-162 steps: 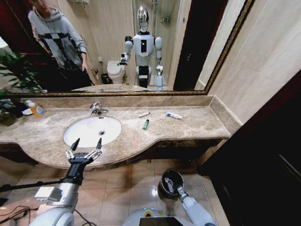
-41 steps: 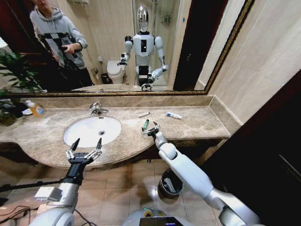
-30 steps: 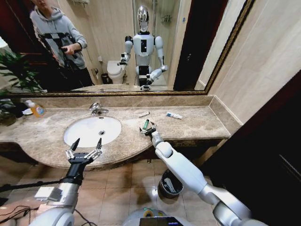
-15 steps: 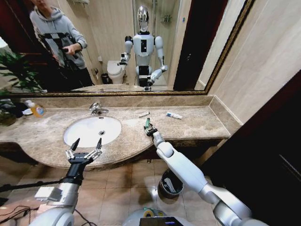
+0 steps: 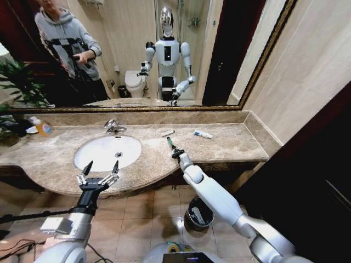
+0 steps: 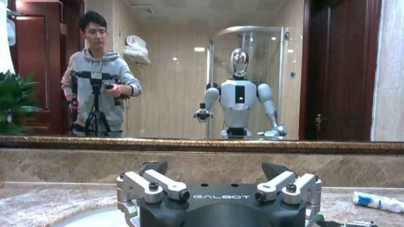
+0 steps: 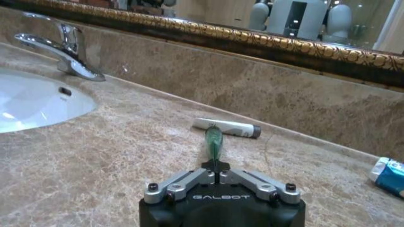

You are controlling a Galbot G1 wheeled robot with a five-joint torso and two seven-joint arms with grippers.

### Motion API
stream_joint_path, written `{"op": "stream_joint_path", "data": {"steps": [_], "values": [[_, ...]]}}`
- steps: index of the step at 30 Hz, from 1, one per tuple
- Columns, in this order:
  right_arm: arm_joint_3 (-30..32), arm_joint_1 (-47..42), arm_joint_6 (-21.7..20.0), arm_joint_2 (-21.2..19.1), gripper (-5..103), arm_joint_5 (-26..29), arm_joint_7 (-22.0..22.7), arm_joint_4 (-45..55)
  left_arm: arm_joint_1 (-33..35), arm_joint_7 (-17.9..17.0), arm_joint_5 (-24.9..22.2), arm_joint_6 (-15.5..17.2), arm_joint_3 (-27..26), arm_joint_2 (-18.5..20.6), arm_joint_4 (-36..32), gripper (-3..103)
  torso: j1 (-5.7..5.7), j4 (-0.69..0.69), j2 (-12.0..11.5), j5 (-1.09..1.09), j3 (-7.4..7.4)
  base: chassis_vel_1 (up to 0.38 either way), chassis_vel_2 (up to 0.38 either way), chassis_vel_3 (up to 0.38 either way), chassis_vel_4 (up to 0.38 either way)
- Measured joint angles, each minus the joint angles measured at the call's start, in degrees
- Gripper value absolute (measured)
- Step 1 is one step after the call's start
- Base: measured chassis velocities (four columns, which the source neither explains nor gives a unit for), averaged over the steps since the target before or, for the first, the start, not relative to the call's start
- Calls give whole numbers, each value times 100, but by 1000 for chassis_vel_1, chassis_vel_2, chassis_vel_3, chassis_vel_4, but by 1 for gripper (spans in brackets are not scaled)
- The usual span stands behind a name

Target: Pick up the trash from the sink and place it in the trash bin.

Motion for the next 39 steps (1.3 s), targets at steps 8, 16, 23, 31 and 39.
{"op": "stream_joint_path", "data": {"steps": [8, 16, 23, 31, 39], "values": [[172, -195, 5, -249, 0, 64, 37, 394, 0, 0, 0, 0, 0, 0, 0, 100, 0, 0, 0, 1, 0, 0, 0, 0, 0], [956, -1062, 195, -1009, 0, 339, -57, 1455, 0, 1, 0, 0, 0, 0, 0, 100, 0, 1, 0, 2, -1, 0, 0, 0, 0], [1976, -2699, 1073, -1755, 0, 703, -487, 2814, 0, 2, 0, 0, 0, 0, 0, 100, 0, 0, 0, 0, -1, 0, 0, 0, 0], [2907, -4589, 1748, -1424, 0, 201, -464, 3486, 0, 0, 0, 0, 0, 0, 0, 100, -1, -1, 0, 1, -1, 0, 0, 0, 0], [3213, -5641, 2389, -974, 0, -98, -472, 2947, 0, 0, 0, 0, 0, 0, 0, 100, -1, -1, 0, 1, -1, 0, 0, 0, 0]]}}
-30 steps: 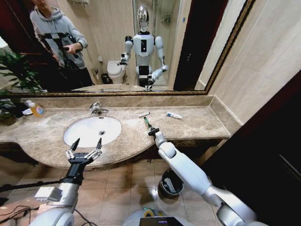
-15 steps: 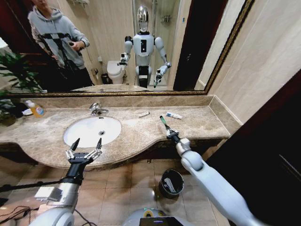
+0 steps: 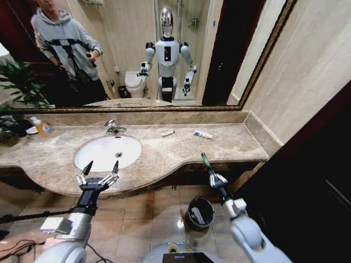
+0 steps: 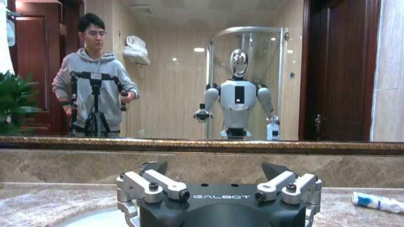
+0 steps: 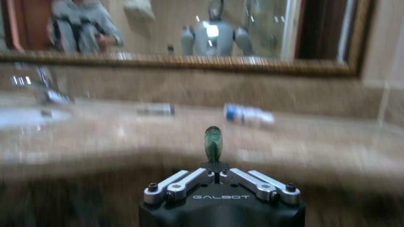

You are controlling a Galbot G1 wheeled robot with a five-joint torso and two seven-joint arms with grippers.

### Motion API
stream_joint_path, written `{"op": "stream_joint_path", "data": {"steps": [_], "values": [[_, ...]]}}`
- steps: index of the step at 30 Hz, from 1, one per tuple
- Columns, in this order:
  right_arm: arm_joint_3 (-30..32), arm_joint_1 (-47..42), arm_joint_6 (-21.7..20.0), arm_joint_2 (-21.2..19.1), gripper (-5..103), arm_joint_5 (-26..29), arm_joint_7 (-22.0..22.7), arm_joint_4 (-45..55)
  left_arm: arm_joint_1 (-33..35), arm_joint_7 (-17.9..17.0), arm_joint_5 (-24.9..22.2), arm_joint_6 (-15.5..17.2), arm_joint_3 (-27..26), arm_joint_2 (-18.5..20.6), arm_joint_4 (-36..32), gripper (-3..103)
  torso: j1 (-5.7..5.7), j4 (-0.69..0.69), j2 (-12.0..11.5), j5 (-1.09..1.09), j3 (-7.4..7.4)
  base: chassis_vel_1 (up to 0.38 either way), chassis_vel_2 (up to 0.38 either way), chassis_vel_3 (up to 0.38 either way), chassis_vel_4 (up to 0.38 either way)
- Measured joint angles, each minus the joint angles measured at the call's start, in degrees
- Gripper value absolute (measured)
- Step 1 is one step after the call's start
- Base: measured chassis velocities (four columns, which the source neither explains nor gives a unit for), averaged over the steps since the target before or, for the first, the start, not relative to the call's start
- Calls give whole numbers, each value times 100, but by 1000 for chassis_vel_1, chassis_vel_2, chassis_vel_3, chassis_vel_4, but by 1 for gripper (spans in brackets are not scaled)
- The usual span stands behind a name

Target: Pick up the trash from the sink and place it in the trash bin.

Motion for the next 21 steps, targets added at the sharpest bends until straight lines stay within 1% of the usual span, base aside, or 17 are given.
{"op": "stream_joint_path", "data": {"steps": [3, 4, 6, 7, 9, 10, 11, 13, 14, 18, 19, 21], "values": [[-51, -164, 230, 122, 0, 0, 20, -506, 0, 0, 0, 0, 0, 0, 0, 100, 0, 0, 0, 0, 0, 0, 0, 0, 0], [-51, -164, 230, 122, 0, 0, 20, -506, 0, 0, 0, 0, 0, 0, 0, 100, 0, 0, 0, 0, 0, 0, 0, 0, 0], [-137, -182, 411, 172, 0, -22, 20, -911, 0, 0, 0, 0, 0, 0, 0, 100, 1, 0, 0, -1, 1, 0, 0, 0, 0], [-137, -182, 411, 172, 0, -22, 20, -911, 0, 0, 0, 0, 0, 0, 0, 100, 1, 0, 0, -1, 1, 0, 0, 0, 0], [-222, -9, 640, 259, 0, -120, 10, -1592, 0, 0, 0, 0, 0, 0, 0, 100, 1, 0, -1, 0, 0, 0, 0, 0, 0], [-222, -9, 640, 259, 0, -120, 10, -1592, 0, 0, 0, 0, 0, 0, 0, 100, 1, 0, -1, 0, 0, 0, 0, 0, 0], [-243, 107, 760, 301, 0, -200, -4, -1926, 0, 0, 0, 0, 0, 0, 0, 100, 1, 1, -1, -1, 0, 0, 0, 0, 0], [-318, 326, 875, 350, 0, -296, -43, -2493, 0, 0, 0, 0, 0, 0, 0, 100, 1, 1, -1, -1, 1, 0, 0, 0, 0], [-374, 475, 875, 378, 0, -321, -95, -2834, 0, 0, 0, 0, 0, 0, 0, 100, 1, 1, -1, -1, 1, 0, 0, 0, 0], [-435, 657, 755, 421, 0, -340, -216, -3218, 0, 0, 0, 0, 0, 0, 0, 100, 1, 1, -1, -1, 1, 0, 0, 0, 0], [-512, 804, 553, 462, 0, -326, -296, -3485, 0, 0, 0, 0, 0, 0, 0, 100, 1, 1, -1, -1, 1, 0, 0, 0, 0], [-592, 1009, 331, 536, 0, -336, -396, -3788, 0, 0, 0, 0, 0, 0, 0, 100, 1, 1, -1, -1, 1, 0, 0, 0, 0]]}}
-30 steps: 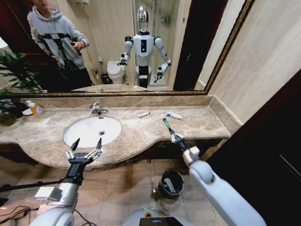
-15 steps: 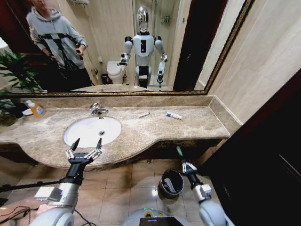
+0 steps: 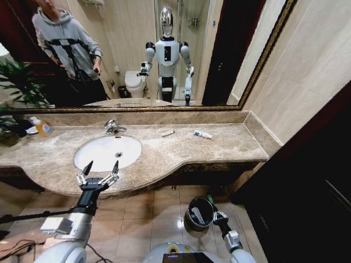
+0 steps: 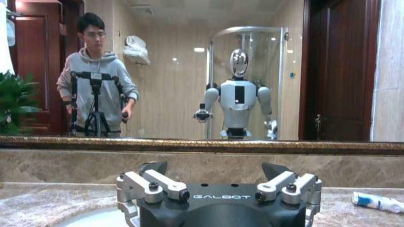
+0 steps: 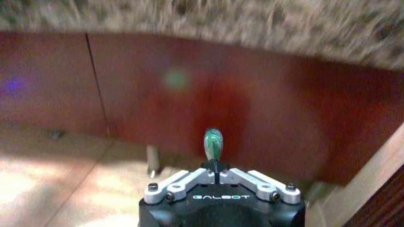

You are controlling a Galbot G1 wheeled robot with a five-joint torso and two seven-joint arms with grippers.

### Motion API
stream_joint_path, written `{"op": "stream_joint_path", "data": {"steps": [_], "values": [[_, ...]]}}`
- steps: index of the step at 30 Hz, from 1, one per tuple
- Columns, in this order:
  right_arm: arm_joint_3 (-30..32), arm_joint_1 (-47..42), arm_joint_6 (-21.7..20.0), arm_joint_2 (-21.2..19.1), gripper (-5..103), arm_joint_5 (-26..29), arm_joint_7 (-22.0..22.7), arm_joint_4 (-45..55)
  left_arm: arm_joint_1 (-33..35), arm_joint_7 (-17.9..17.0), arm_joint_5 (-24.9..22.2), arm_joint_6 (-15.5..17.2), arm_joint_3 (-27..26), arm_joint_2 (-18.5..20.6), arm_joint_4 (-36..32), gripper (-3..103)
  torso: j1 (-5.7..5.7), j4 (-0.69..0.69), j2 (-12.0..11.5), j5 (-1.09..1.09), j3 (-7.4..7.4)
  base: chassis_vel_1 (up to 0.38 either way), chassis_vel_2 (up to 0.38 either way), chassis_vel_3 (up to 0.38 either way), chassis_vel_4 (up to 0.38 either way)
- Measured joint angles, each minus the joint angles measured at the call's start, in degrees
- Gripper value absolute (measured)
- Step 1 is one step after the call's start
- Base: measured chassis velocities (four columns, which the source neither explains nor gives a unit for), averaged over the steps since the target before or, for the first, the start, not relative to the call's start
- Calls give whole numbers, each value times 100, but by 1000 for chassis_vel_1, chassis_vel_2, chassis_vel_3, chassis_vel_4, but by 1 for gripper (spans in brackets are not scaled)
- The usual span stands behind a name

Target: Pick up the trash from the sink and place it in the trash bin.

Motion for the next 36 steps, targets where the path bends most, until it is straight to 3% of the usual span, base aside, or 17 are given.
{"op": "stream_joint_path", "data": {"steps": [6, 17, 20, 28, 35, 36], "values": [[-104, 538, -239, 161, 0, -396, -231, -783, 0, 0, 0, 0, 0, 0, 0, 100, 0, 0, 0, -2, 0, 0, 0, 0, 0], [-75, 2226, -248, 814, 0, -1660, -597, -3382, 0, 2, 0, 0, 0, 0, -1, 100, 1, 1, 0, -1, 1, 0, 0, 0, 0], [-63, 2519, -308, 949, 0, -1735, -616, -3934, 0, 0, 0, 0, 0, 0, 0, 100, 1, 0, 0, -1, 1, 0, 0, 0, 0], [-8, 2970, -625, 1155, 0, -2078, -724, -4756, 0, 0, 0, 0, 0, 0, 0, 100, 1, 0, 0, 0, 1, 0, 0, 0, 0], [4, 3047, -763, 1216, -3, -2180, -737, -4864, 0, 0, 0, 0, 0, 0, 0, 100, 0, 0, 0, 0, 0, 0, 0, 0, 0], [13, 3056, -774, 1224, 1, -2192, -737, -4878, 0, 0, 0, 0, 0, 0, 0, 100, 0, 0, 0, -1, 0, 0, 0, 0, 0]]}}
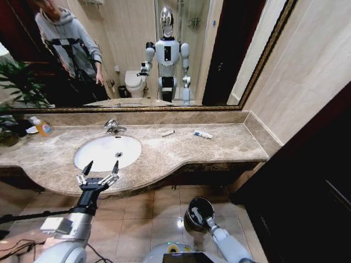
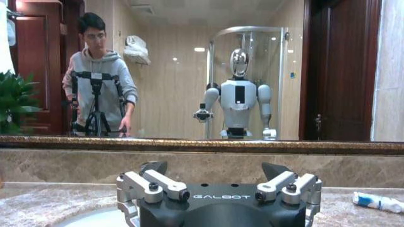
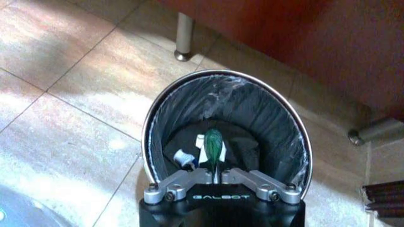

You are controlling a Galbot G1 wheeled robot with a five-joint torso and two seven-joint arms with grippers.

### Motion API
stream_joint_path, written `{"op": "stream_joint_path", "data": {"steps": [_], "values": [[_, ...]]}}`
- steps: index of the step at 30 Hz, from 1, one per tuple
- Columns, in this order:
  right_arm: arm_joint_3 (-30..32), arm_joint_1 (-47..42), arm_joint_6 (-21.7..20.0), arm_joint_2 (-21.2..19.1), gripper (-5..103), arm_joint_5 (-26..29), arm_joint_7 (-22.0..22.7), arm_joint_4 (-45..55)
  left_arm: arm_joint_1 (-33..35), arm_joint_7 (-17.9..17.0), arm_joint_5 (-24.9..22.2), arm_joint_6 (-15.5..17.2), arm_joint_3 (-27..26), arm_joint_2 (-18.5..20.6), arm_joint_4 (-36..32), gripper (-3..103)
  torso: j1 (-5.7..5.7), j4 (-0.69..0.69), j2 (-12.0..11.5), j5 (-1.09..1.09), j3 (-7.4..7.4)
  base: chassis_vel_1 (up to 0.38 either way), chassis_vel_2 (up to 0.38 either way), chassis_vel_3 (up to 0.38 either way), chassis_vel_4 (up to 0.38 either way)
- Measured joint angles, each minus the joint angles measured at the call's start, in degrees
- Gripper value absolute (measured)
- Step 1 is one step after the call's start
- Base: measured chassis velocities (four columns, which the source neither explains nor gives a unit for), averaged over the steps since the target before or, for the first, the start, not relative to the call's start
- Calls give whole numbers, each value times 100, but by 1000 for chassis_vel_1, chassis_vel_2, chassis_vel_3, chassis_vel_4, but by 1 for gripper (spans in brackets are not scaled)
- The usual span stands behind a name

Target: Pick up the trash from the sink and place it in the trash bin.

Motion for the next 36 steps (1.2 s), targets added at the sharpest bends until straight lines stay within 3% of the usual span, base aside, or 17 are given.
{"op": "stream_joint_path", "data": {"steps": [6, 8, 10, 12, 16, 20, 21, 24, 26, 36], "values": [[20, -6, -71, 25, 29, -73, 16, 61, 0, 0, 0, 0, 0, 0, 0, 100, 0, 0, 0, 0, 0, 0, 0, 0, 0], [25, -11, -71, 23, 29, -87, 17, 71, 0, 0, 0, 0, 0, 0, 0, 100, 0, 0, 0, 1, 0, 0, 0, 0, 0], [31, -39, -71, 18, 45, -111, 24, 107, 0, 0, 0, 0, 0, 0, 0, 100, 0, 0, 0, 0, 0, 0, 0, 0, 0], [31, -53, -71, 17, 45, -115, 28, 124, 0, 0, 0, 0, 0, 0, 0, 100, 0, 0, 0, 0, 0, 0, 0, 0, 0], [42, -111, -64, 21, 67, -128, 49, 191, 0, 0, 0, 0, 0, 0, 0, 100, 0, 0, 0, 0, 0, 0, 0, 0, 0], [50, -152, -41, 26, 72, -162, 58, 227, 0, 0, 0, 0, 0, 0, 0, 100, 0, 0, 0, 0, 0, 0, 0, 0, 0], [58, -178, -32, 28, 83, -172, 74, 253, 0, 0, 0, 0, 0, 0, 0, 100, 0, 0, 0, 0, 0, 0, 0, 0, 0], [74, -204, 5, 29, 88, -200, 87, 274, 0, 0, 0, 0, 0, 0, 0, 100, 0, 0, 0, 0, 0, 0, 0, 0, 0], [92, -242, 54, 25, 97, -254, 91, 310, 0, 0, 0, 0, 0, 0, 0, 100, 0, 0, 0, 1, 0, 0, 0, 0, 0], [126, -596, -28, -37, 100, -253, 240, 1021, 0, 0, 0, 0, 0, 0, 0, 100, 0, 1, 0, 1, 0, 0, 0, 0, 0]]}}
